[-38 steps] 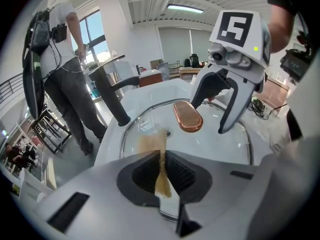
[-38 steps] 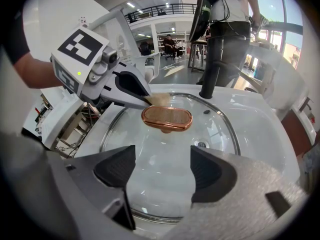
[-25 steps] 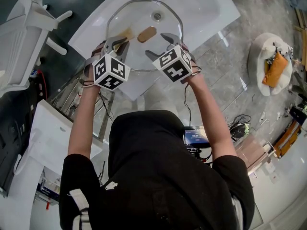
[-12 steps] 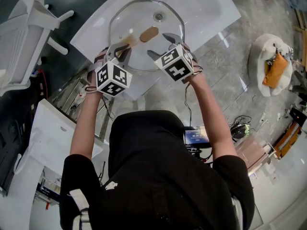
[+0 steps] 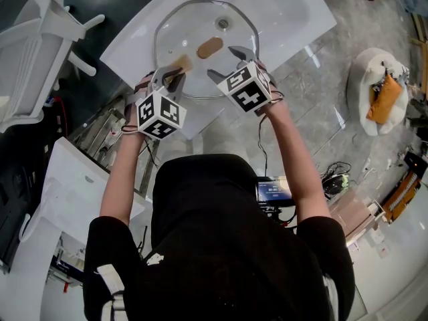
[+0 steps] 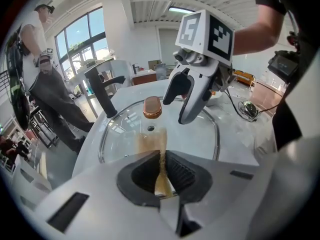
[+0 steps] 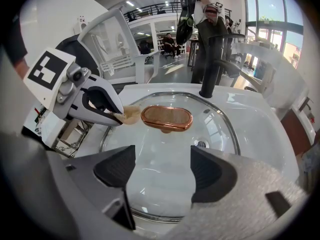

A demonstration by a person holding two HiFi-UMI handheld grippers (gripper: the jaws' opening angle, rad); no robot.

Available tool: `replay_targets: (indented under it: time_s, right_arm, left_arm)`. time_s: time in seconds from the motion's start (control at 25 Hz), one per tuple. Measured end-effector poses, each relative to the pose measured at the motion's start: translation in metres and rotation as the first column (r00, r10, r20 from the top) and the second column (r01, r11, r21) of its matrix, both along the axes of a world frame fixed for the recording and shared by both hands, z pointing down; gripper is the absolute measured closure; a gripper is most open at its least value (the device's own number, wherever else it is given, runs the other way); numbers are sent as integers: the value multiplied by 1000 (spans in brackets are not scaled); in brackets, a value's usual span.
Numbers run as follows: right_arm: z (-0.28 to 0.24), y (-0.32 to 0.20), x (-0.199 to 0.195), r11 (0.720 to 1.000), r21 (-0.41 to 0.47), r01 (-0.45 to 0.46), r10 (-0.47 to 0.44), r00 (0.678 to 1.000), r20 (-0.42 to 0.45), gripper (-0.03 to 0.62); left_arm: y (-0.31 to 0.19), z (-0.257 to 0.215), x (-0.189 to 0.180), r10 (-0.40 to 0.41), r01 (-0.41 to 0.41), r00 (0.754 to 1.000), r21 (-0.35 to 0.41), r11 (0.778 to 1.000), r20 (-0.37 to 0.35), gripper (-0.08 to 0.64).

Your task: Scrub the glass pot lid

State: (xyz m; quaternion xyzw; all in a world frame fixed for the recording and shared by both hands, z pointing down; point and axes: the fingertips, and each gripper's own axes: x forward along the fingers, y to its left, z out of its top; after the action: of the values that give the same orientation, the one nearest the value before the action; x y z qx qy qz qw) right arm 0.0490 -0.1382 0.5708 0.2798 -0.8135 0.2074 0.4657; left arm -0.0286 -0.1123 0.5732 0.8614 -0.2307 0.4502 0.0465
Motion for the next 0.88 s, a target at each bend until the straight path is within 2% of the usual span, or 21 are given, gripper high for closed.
replay_targets:
  time_s: [0.68,0.88]
  right_arm:
    - [-1,-1,0,1000,5,-4,4,1000,-2,273]
    - [-1,-1,0,1000,5,-4,4,1000,-4,273]
  left_arm:
    - [24,4,0,17,-16,1000,-36,999,13,540]
    - [32,2,3,25,-24,1000,-68,997,8,540]
